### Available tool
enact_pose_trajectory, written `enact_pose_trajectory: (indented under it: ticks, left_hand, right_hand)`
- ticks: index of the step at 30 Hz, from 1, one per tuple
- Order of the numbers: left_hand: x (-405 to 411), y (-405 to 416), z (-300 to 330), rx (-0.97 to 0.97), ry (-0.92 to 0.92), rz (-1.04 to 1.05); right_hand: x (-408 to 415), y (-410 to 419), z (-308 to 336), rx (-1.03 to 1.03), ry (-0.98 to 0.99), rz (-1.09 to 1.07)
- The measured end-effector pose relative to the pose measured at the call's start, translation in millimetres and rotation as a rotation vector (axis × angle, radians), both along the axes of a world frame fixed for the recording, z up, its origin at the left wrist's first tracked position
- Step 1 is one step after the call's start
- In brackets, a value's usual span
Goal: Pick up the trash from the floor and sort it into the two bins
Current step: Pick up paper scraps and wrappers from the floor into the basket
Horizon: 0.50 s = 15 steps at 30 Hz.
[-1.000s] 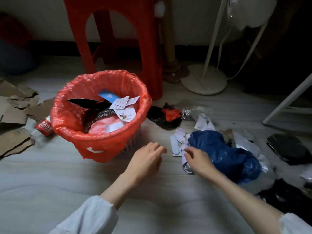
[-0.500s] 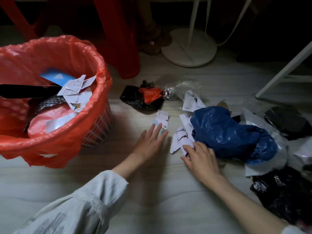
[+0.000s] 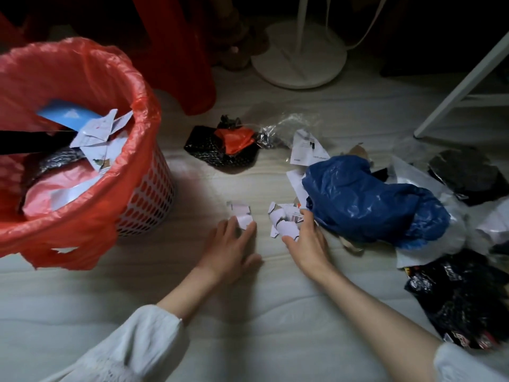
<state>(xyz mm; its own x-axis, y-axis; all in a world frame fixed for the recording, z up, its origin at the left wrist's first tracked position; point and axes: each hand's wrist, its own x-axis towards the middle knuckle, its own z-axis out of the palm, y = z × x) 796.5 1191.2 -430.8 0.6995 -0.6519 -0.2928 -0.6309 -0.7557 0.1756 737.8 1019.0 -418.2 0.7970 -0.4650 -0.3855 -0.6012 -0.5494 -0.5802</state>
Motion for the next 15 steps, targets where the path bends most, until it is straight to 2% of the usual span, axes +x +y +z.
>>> enact_pose_trajectory:
  ticks: [2, 5, 8, 11, 13, 15]
  left_hand:
    - [-10, 13, -1, 0.023, 0.041, 0.001]
    - [-16, 22, 4, 0.028, 0.039, -0.017]
    - [-11, 24, 11, 0.065, 0.035, -0.039]
    - [-3, 21, 22, -0.014, -0.018, -0.01]
    - [0, 21, 10, -0.022, -0.025, -0.029]
    - [-2, 17, 9, -0.056, 0.051, 0.014]
  right_hand:
    - [2, 2, 0, 0.037, 0.042, 0.047]
    - [7, -1, 7, -0.015, 0.14, 0.229]
    - [16, -6, 18, -0.182, 0.23, 0.433]
    - [25, -7, 24, -0.463, 0.247, 0.607]
    - [30, -8, 23, -0.5, 0.238, 0.687]
    - [34, -9, 22, -0.46, 0.264, 0.716]
